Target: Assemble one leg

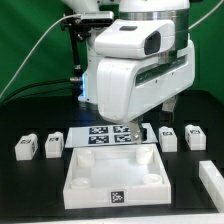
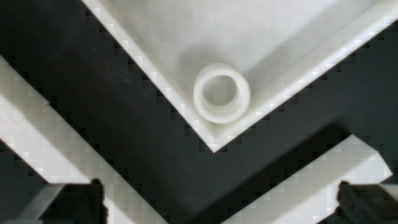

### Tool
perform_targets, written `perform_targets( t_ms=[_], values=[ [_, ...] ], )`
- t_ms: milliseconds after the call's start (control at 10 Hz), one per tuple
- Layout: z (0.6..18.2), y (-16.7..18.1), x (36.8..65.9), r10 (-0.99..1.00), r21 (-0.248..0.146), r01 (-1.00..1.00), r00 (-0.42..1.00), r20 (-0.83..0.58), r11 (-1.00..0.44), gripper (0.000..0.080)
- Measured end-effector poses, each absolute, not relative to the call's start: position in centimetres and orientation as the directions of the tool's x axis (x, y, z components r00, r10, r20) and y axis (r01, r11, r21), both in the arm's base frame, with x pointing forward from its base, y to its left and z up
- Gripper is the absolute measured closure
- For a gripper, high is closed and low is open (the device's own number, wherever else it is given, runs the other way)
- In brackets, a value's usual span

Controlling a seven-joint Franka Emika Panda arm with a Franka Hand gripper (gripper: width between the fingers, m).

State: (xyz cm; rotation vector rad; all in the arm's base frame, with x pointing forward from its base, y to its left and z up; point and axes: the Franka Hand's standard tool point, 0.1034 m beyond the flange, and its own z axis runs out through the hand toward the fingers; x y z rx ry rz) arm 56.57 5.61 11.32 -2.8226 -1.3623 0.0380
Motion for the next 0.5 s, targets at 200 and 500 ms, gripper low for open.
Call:
perform_targets(
  t_ms=[200,500],
  values=[
    [11.32,5.61,56.57,0.783,-0.017,0.783,0.622,-0.019,-0.622,0.0150],
    [11.26,5.61,56.51,0.800,-0.017,0.799,0.600,-0.017,-0.601,0.0150]
  ],
)
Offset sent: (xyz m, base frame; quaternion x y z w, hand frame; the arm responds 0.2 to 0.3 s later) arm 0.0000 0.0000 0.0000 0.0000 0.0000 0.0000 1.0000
